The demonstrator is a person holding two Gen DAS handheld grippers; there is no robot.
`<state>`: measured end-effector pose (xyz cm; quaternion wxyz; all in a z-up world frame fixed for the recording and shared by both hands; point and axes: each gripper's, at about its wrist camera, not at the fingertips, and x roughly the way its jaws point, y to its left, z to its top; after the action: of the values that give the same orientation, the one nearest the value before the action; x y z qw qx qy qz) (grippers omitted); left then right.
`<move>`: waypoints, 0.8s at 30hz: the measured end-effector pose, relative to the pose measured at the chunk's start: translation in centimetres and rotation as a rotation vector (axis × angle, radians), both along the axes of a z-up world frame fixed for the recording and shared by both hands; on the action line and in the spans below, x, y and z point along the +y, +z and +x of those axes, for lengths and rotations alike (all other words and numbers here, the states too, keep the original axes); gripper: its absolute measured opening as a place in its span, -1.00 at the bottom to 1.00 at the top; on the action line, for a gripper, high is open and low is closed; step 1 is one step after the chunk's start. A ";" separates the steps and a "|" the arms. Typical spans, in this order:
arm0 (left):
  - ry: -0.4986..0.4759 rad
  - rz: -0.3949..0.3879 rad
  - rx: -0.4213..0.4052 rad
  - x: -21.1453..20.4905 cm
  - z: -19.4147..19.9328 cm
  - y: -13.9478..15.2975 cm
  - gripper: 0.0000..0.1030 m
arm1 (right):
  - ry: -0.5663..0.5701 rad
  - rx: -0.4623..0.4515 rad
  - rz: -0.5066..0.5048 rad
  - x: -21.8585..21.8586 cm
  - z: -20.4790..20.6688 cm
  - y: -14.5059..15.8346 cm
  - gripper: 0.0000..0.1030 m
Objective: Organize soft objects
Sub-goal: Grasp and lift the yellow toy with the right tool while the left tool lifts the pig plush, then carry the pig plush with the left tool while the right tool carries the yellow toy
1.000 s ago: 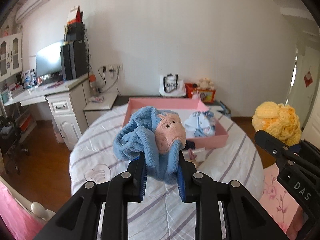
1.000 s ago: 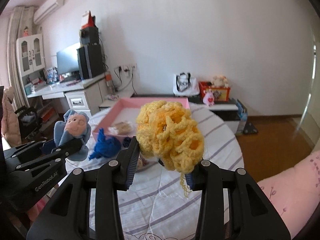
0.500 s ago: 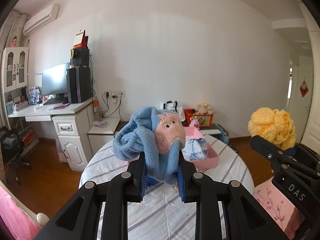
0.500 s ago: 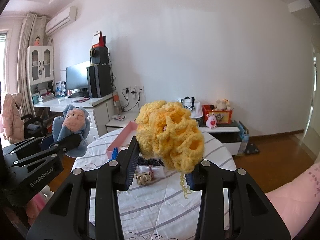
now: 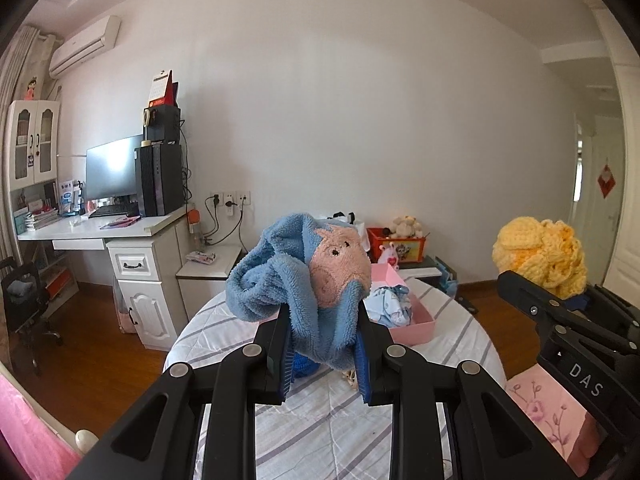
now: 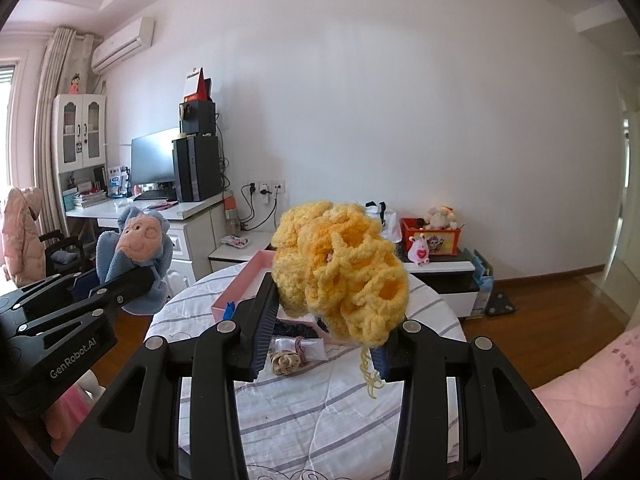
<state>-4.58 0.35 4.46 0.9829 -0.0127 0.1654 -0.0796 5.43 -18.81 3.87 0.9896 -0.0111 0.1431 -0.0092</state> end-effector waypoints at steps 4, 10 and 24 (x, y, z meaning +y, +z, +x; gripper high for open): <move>0.003 0.001 0.008 0.0 0.5 -0.1 -0.57 | -0.002 0.002 -0.003 0.0 0.1 -0.1 -0.27; 0.004 0.004 0.019 -0.3 1.4 0.1 -0.57 | -0.006 0.009 0.000 -0.1 0.4 -0.3 -0.27; -0.006 0.014 0.071 -1.2 5.1 1.1 -0.57 | -0.030 0.059 0.007 -0.4 2.2 -0.6 -0.27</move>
<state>0.51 -0.82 5.60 0.9762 -0.0081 0.2009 -0.0807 7.63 -19.21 3.27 0.9848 -0.0059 0.1723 -0.0232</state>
